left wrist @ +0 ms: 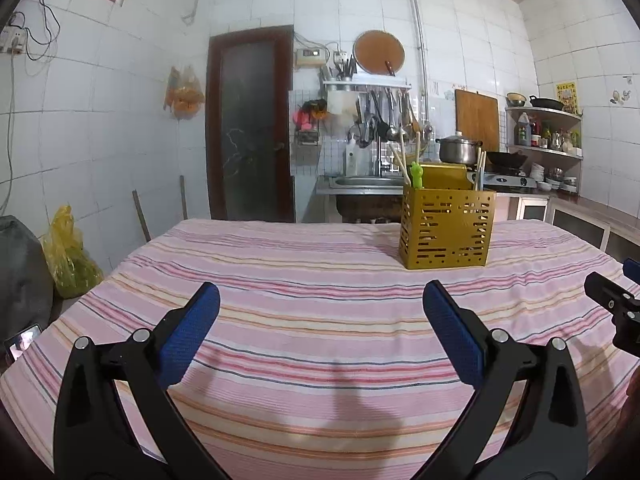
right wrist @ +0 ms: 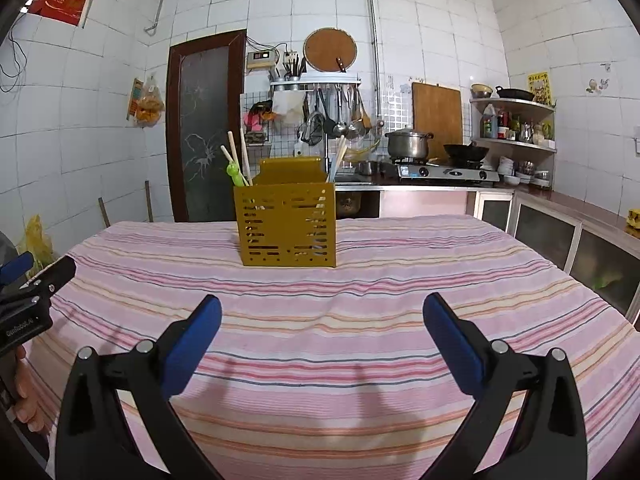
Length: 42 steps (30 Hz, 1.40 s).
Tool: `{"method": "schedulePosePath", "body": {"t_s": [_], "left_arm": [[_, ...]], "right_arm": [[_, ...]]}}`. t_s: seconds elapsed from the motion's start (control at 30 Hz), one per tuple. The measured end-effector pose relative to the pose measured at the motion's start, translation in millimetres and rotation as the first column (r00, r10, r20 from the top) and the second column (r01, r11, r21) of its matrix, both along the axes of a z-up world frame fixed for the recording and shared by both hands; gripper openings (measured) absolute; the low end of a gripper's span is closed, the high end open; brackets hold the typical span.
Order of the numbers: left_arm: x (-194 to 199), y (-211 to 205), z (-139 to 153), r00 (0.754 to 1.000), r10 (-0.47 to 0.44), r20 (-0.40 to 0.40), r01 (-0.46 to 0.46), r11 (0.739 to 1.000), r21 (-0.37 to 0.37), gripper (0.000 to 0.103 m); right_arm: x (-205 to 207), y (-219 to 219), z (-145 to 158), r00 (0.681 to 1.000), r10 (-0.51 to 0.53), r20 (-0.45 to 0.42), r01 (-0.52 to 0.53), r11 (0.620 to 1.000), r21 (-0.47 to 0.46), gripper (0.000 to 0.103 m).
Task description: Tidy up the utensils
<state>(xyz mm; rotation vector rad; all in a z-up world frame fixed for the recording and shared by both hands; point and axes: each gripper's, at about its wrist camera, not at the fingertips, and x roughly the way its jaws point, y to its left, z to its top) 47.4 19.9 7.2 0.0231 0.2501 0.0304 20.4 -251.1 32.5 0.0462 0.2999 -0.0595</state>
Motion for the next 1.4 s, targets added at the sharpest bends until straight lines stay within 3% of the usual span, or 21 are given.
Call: {"method": "schedulePosePath", "body": {"t_s": [0.2,0.6,1.4], "left_arm": [[-4.5,-4.9,1.7,1.0,0.002,0.024,-0.002,1.0,0.019,0.098],[-8.3,5.3,0.5,0.999,0.007,0.037,-0.006,1.0,-0.03,0.098],[-11.5,5.3,1.5,0.998,0.014,0.058,-0.012,0.999,-0.031,0.098]], "right_arm": [[-2.7,-0.7,1.0,1.0,-0.016,0.008,0.016,1.0,0.003,0.098],[-7.2,-0.7,1.9,0.999,-0.022,0.03,0.023,1.0,-0.021,0.098],[-6.6,-8.6,0.9,0.999,-0.025,0.037,0.025,1.0,-0.001,0.098]]}}
